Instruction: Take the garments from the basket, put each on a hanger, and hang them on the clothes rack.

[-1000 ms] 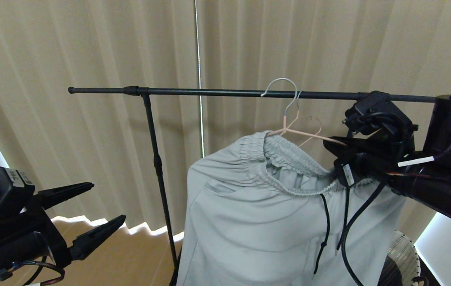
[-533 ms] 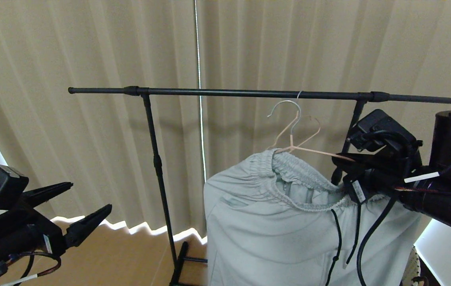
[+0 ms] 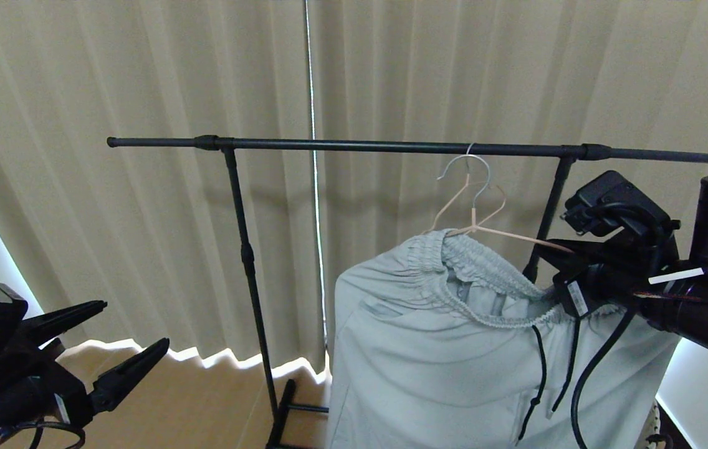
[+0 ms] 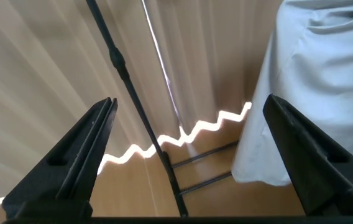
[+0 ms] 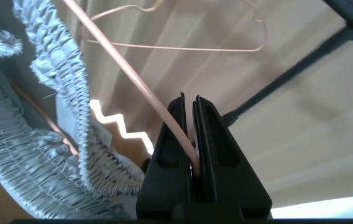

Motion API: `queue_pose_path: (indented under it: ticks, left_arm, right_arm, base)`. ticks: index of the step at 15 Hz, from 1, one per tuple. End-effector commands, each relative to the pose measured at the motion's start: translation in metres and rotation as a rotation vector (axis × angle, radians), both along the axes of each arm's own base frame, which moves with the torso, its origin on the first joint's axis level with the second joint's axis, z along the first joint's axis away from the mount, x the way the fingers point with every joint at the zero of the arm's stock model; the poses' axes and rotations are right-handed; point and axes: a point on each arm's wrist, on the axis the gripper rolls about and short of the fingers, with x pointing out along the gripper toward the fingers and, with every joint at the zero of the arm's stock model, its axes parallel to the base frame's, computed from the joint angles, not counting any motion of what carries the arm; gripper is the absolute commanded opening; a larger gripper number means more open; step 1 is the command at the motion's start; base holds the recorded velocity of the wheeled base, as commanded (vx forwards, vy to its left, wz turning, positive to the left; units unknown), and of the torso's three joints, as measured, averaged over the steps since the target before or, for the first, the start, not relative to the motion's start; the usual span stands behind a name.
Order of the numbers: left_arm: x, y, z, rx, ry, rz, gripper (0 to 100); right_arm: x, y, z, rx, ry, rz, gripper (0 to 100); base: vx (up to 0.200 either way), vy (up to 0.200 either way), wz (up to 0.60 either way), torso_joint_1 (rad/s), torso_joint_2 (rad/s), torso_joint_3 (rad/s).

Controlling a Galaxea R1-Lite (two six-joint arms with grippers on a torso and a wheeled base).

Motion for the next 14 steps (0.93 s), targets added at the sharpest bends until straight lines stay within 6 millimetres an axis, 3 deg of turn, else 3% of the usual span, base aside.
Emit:
queue_pose_path:
  ticks: [1,8,14]
  left_arm:
    - [0.001,0.0,0.001,-0.001,-0.006,-0.001,100]
    - [0.002,0.001,0.004,-0.002,-0.016,0.007,100]
    - [0.004,0.002,0.005,-0.003,-0.015,0.015,100]
  right_arm:
    - [-0.001,-0.003,0.002,0.003,-0.007,-0.008,0]
    - [-0.004,-0.004,-0.011,0.066,0.059,-0.038,0]
    - [-0.004,-0.004,-0.008,0.113,0.066,-0.053,0]
  base:
    - [0.0,0.0,0.0,0.0,0.0,0.0]
    - [0.0,0.0,0.0,0.0,0.0,0.0]
    - [0.0,0.0,0.0,0.0,0.0,0.0]
